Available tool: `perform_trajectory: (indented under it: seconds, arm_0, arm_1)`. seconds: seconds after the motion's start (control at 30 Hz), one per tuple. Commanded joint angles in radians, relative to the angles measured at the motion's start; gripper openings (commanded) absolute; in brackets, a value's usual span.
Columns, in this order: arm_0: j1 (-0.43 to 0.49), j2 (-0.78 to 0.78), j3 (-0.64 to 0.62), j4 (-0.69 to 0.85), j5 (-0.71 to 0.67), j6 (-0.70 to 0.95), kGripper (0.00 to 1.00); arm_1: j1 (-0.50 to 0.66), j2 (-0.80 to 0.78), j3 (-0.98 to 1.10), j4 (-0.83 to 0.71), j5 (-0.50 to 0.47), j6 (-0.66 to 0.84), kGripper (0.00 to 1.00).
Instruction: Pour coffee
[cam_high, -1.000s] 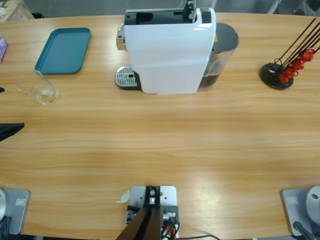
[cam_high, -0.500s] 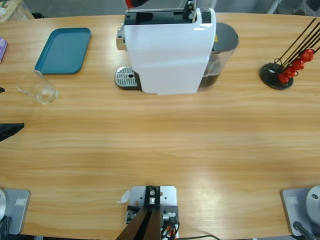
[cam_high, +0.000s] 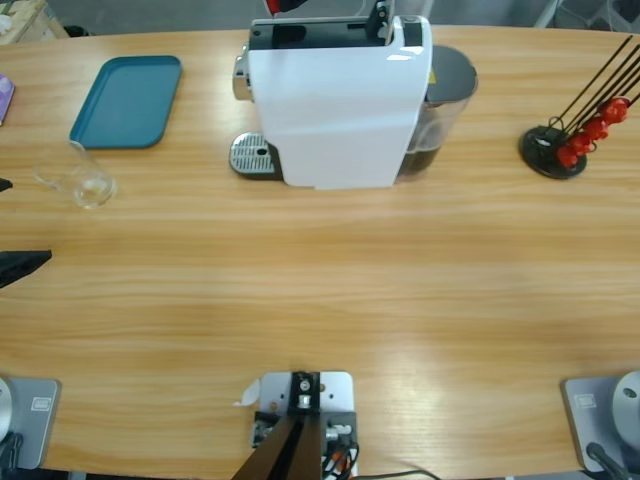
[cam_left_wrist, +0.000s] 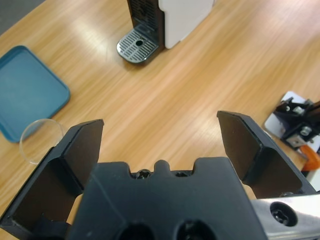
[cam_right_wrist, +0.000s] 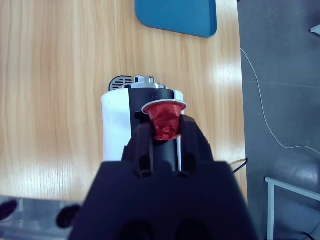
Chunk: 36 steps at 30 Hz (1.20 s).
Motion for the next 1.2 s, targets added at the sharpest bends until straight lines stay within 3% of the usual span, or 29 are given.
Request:
perform_trajectory:
  seconds: [0.03, 0.37, 1.13, 1.17, 1.2]
  arm_0:
    - [-0.01, -0.016, 0.039, -0.005, -0.008, -0.008, 0.991]
    - [-0.01, -0.023, 0.04, -0.005, -0.007, -0.008, 0.987]
    - [-0.01, -0.026, 0.042, -0.005, -0.001, -0.008, 0.99]
    - [-0.01, -0.025, 0.042, -0.005, -0.001, -0.008, 0.99]
    - [-0.01, -0.024, 0.042, -0.005, -0.001, -0.008, 0.991]
  arm_1:
    - [-0.001, 0.012, 0.076, -0.002, -0.013, 0.008, 0.121]
    - [0.016, 0.021, 0.092, -0.074, -0.021, 0.09, 0.121]
    - [0.021, 0.029, 0.135, -0.073, -0.038, 0.086, 0.122]
    - [0.021, 0.028, 0.135, -0.074, -0.031, 0.086, 0.157]
    - [0.021, 0.027, 0.134, -0.076, -0.019, 0.086, 0.264]
